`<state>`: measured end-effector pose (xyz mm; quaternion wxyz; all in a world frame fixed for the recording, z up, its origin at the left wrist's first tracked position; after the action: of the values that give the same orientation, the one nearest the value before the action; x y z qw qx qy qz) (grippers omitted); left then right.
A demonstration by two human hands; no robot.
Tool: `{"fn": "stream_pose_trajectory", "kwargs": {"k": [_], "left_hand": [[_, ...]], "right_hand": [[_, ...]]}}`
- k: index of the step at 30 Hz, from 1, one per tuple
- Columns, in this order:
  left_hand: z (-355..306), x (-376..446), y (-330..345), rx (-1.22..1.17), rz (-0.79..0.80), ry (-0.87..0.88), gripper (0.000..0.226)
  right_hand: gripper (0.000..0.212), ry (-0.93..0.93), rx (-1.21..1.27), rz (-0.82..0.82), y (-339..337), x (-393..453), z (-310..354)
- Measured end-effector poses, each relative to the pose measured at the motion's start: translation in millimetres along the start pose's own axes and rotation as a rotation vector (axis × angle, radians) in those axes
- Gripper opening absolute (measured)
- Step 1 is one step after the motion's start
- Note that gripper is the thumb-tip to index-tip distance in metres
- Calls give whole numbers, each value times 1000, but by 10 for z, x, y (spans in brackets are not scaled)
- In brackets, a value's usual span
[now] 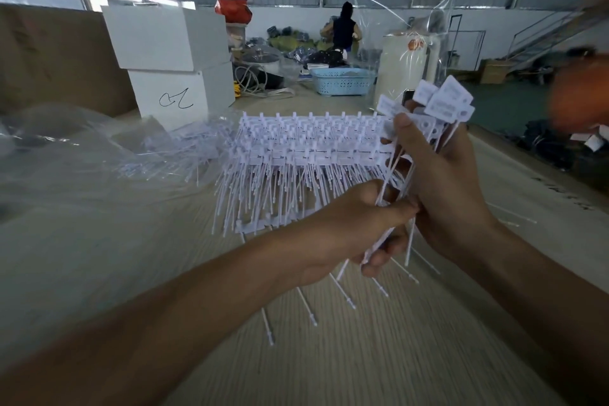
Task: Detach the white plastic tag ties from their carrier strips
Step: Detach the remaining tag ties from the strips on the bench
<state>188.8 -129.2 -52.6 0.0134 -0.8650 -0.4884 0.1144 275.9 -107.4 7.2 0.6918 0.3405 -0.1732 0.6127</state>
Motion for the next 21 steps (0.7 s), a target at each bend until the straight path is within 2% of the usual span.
{"fn": "stream_pose_trajectory", "kwargs": {"k": [3, 7, 10, 11, 13, 18, 21], "left_hand": [[9, 49, -34, 63, -63, -5, 24], [37, 82, -35, 134, -61, -30, 17], [43, 81, -49, 20, -54, -29, 17], [47, 88, -70, -39, -71, -33, 18], [47, 101, -106, -93, -113, -34, 20], [-179, 48, -143, 84, -223, 89, 20], [-250, 59, -166, 131, -278, 94, 22]], "right_hand": [[43, 37, 1, -36, -34, 4, -95], [43, 113, -37, -12, -30, -14, -226], [58, 247, -52, 18, 6, -57, -372], [57, 290, -66, 32, 32, -76, -397], [40, 316, -127, 58, 68, -86, -398], [43, 253, -203, 79, 89, -30, -327], [37, 327, -216, 134, 128, -63, -361]]}}
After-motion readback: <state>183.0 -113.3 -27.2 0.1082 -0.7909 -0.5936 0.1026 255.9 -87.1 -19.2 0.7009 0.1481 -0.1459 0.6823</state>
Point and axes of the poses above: each hand's wrist, its own x-axis towards the middle knuckle, its own y-axis out of the palm, z = x × y, the point moved 9 cm from there along x, towards the middle knuckle, and after that the axes turned 14 degrees about -y, right-handed, at the moved point
